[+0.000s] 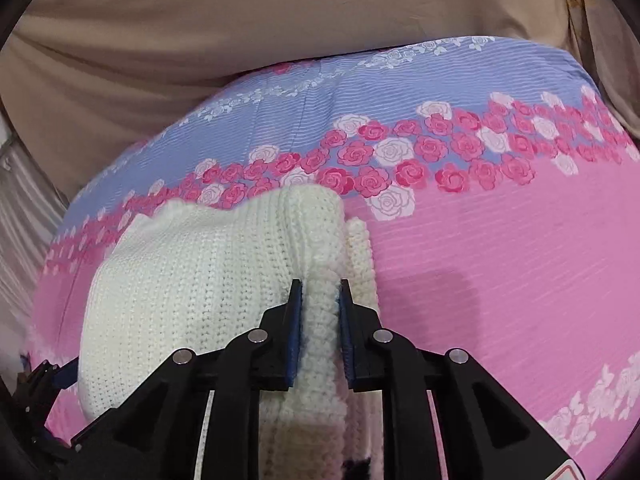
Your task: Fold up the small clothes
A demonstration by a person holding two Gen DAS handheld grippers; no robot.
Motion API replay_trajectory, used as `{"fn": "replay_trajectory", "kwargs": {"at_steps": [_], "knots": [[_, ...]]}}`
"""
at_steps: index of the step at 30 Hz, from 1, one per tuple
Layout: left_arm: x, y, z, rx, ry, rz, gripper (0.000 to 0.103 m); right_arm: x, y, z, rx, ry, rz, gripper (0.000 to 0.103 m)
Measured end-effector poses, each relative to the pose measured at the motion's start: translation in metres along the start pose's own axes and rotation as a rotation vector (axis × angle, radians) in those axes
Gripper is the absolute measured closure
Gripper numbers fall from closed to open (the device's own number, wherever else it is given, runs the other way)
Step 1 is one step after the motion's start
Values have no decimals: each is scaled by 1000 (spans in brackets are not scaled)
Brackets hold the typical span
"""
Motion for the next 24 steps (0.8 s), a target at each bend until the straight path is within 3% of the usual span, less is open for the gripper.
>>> {"fn": "replay_trajectory", "kwargs": {"at_steps": [6, 9, 14, 15, 17, 18, 20, 22, 24], "knots": [[0, 1, 4, 15, -3, 4, 20, 75, -18, -6, -11, 9, -130, 75], [9, -1, 5, 46, -47, -4, 21, 102, -53, -16, 5, 23, -156, 45], [34, -19, -2, 71, -155, 5, 21, 100, -107, -14, -3, 114, -56, 45], [35, -25, -4, 64, -147, 17, 21, 93, -115, -13, 11, 88, -42, 46], [30, -36, -5, 44, -111, 39, 22, 80, -123, -13, 37, -5, -31, 78], [23, -42, -3, 31, -71, 63, 27, 82, -123, -11, 32, 14, -38, 89], [14, -51, 3, 50, -56, 96, 30, 112, -116, -8, -6, 137, -115, 92], [12, -54, 8, 74, -62, 101, 30, 134, -113, -9, -28, 205, -165, 93], [11, -55, 10, 75, -56, 101, 29, 123, -121, -14, -38, 185, -118, 94]]}}
Point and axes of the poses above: each gripper's, at about its wrist camera, not at the fingertips, and x roughly against the way its jaws point, z to its left, y to its top, the point moved 5 cm from there along -x, roughly the way its jaws point, and after that the axes turned 11 degrees about -y, right-handed, at the moved point
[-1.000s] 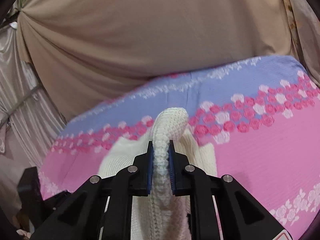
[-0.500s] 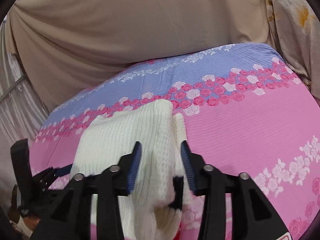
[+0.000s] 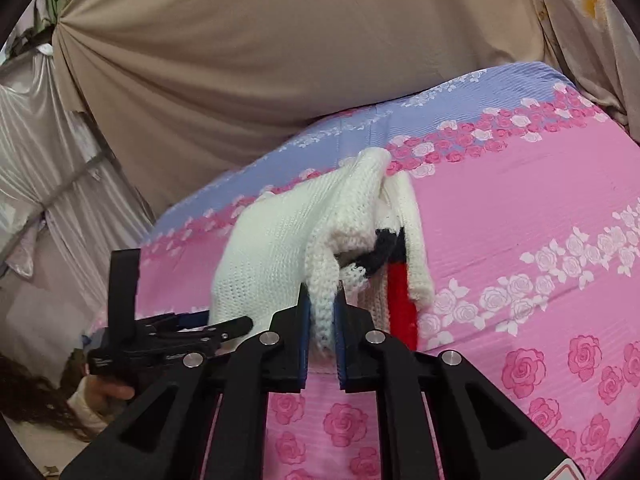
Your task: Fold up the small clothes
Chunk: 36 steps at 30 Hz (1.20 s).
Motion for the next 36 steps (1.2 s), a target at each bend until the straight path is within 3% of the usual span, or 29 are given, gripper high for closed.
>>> {"fn": "replay_trajectory", "kwargs": {"at_steps": [2, 3, 6, 10, 11, 13, 17, 25, 32, 36], "knots": [[-4, -1, 1, -5, 13, 1, 27, -33, -21, -20, 17, -149, 106, 94], [-6, -2, 1, 2, 9, 4, 25, -47, -31, -29, -7, -144, 140, 93], [-2, -1, 0, 11, 9, 6, 25, -39, -23, -34, -81, -99, 126, 89], [18, 11, -6, 21, -22, -43, 25, -22, 3, -29, -89, -94, 63, 72], [24, 17, -8, 20, -27, -69, 22, -21, 9, -28, -91, -98, 44, 66], [30, 29, -12, 20, -37, -113, 13, -22, 24, -29, -93, -136, 4, 39], [23, 47, -14, 34, -33, -121, 9, -42, 37, -34, -117, -178, 16, 33], [-13, 56, -11, 50, 10, -71, 6, -86, 33, -25, -137, -111, 133, 30], [-23, 62, -6, 59, 18, -71, 5, -103, 32, -22, -138, -90, 154, 22], [-31, 63, 1, 95, -13, -68, 5, -109, 33, -23, -144, -70, 154, 19]]}}
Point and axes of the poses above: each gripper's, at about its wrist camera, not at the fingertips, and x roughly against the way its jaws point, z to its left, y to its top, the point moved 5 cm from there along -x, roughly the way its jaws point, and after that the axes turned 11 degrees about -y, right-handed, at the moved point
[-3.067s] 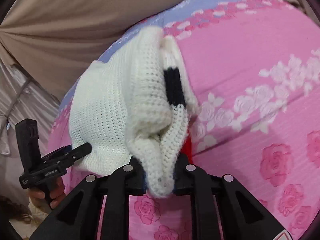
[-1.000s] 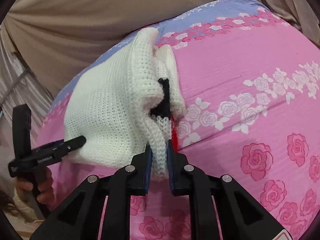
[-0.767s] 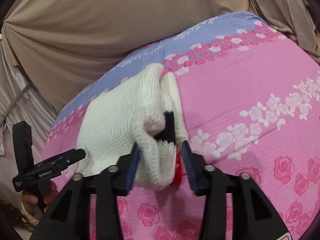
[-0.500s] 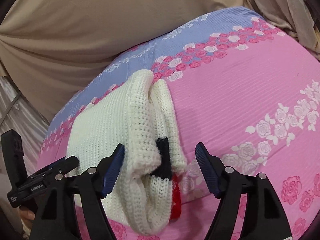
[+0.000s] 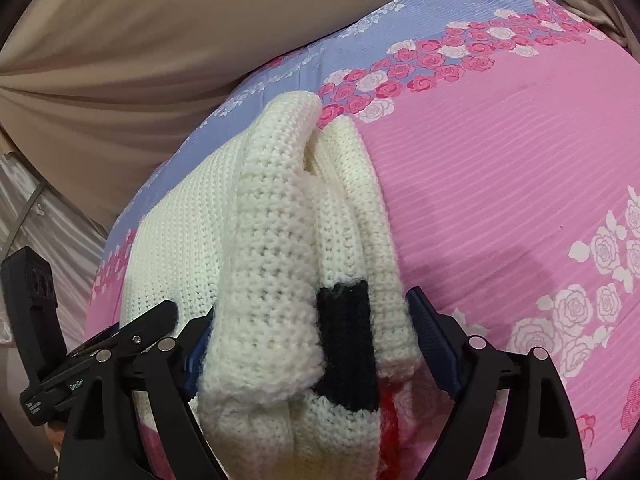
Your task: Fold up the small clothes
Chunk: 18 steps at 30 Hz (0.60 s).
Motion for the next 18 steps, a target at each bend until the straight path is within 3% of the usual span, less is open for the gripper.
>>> {"fn": "replay_trajectory", "kwargs": {"at_steps": [5, 11, 14, 18], "knots": [[-12, 0, 12, 86, -107, 31, 5, -5, 3, 6, 30, -6, -7, 17], [-15, 1, 9, 56, -124, 29, 5, -11, 9, 11, 70, 5, -10, 18], [-13, 2, 5, 44, -132, 34, 7, -15, 13, 15, 75, 19, -6, 24], [-7, 7, -11, -48, -100, 17, 23, -13, 16, 19, 61, 41, -14, 49]]}}
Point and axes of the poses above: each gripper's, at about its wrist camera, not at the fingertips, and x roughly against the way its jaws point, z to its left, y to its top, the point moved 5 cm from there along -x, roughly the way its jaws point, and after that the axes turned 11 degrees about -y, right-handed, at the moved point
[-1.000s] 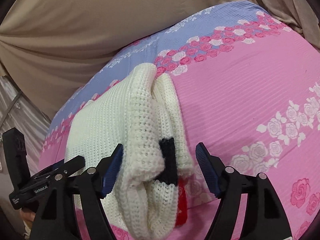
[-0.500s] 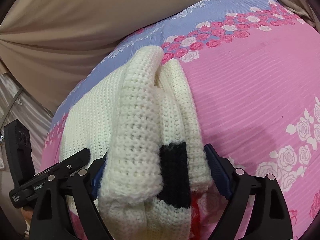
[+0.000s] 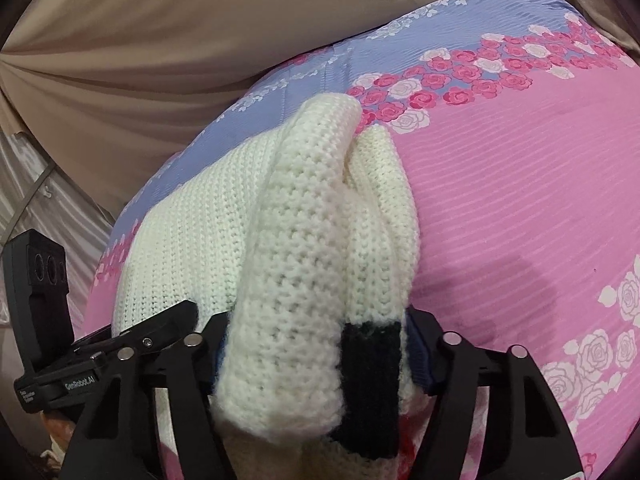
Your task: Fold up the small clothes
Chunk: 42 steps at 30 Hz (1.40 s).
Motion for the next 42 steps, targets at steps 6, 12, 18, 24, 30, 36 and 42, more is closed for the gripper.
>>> {"fn": "replay_trajectory", "kwargs": {"at_steps": [6, 12, 18, 24, 30, 36, 42], "knots": [[20, 10, -21, -103, -5, -17, 52, 28, -1, 8, -4, 1, -72, 65], [62, 18, -48, -181, -95, -87, 56, 81, -4, 25, 27, -27, -211, 65], [141, 35, -76, -307, -165, -271, 56, 163, 8, 68, 98, 7, -481, 65], [239, 58, -83, -432, -187, -514, 55, 225, 38, 129, 164, 165, -682, 63], [270, 97, -33, -422, -120, -585, 48, 184, 87, 181, 169, 273, -635, 57], [146, 120, 113, -151, 101, -279, 24, -20, 89, 161, 64, 58, -193, 45], [130, 86, 202, 127, 30, -218, 25, -41, 71, 132, -22, 51, -158, 46]]}}
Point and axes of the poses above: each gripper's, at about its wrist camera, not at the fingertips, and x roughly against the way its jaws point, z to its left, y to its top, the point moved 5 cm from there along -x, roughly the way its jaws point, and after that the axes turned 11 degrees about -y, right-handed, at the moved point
